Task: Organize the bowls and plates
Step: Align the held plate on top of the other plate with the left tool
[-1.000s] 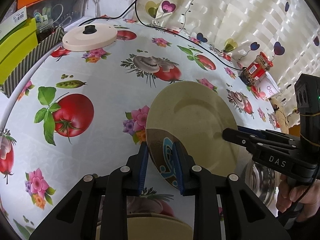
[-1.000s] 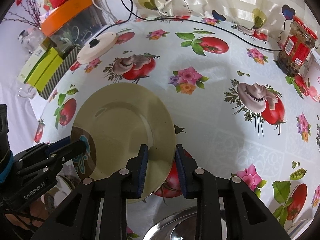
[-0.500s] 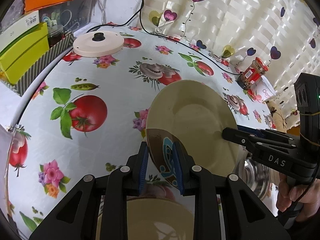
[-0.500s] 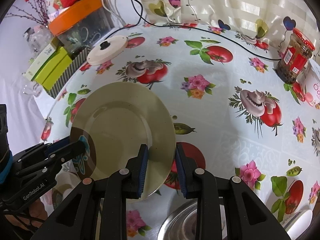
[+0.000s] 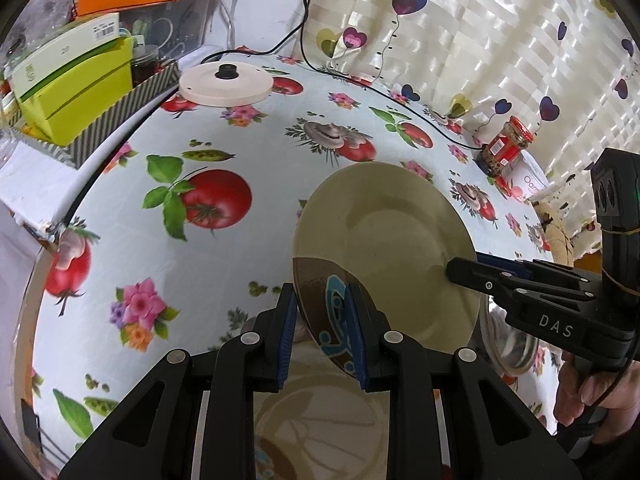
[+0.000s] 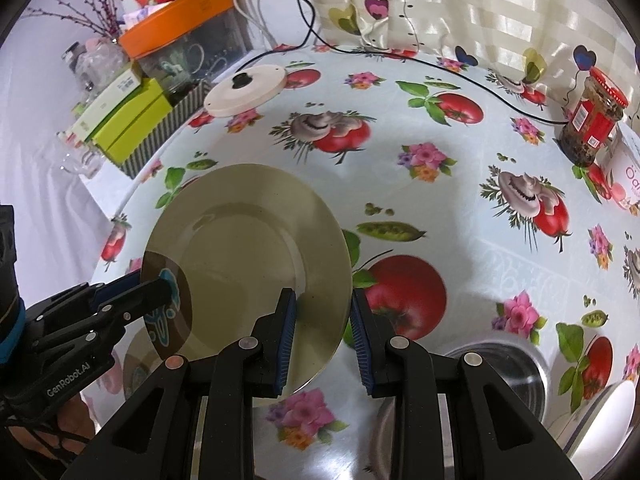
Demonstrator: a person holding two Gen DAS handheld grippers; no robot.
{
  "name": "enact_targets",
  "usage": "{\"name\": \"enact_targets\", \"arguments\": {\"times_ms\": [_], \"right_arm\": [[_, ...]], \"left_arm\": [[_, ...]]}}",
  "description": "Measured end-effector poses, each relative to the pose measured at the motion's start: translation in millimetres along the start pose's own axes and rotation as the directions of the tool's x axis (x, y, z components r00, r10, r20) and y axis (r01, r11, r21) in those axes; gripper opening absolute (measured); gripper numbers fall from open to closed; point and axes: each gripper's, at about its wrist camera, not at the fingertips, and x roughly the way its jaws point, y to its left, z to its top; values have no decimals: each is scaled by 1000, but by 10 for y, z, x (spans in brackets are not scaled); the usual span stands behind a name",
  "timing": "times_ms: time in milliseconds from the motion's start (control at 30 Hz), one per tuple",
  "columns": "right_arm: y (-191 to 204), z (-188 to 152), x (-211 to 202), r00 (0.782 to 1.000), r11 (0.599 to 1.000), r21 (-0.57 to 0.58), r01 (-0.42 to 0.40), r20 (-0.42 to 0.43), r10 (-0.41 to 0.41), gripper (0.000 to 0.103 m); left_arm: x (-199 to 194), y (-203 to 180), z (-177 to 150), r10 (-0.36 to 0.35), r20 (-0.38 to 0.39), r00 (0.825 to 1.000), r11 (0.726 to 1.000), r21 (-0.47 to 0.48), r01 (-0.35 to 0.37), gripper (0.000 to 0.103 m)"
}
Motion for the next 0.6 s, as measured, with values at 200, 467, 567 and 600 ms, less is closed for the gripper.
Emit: {"name": "enact_targets", "arguments": {"times_ms": [200, 467, 567, 600], "right_arm": [[131, -133, -12, 1000, 1000, -8, -9, -10, 9, 27], [310, -319, -31, 1000, 999, -28, -19, -26, 18, 27], [366, -396, -30, 999, 999, -31, -24, -32, 23, 27], [378, -418, -29, 999, 999, -31, -26, -35, 25, 27]], "left_arm": [[-84, 60, -140, 14, -6, 1000, 1000, -5, -14, 25], [-225, 140, -365, 42, -13, 999, 999, -15, -43, 25], [-261, 170, -442, 49, -19, 999, 999, -17, -49, 25], [-276, 183, -474, 51, -22, 998, 998, -20, -52, 25]]}}
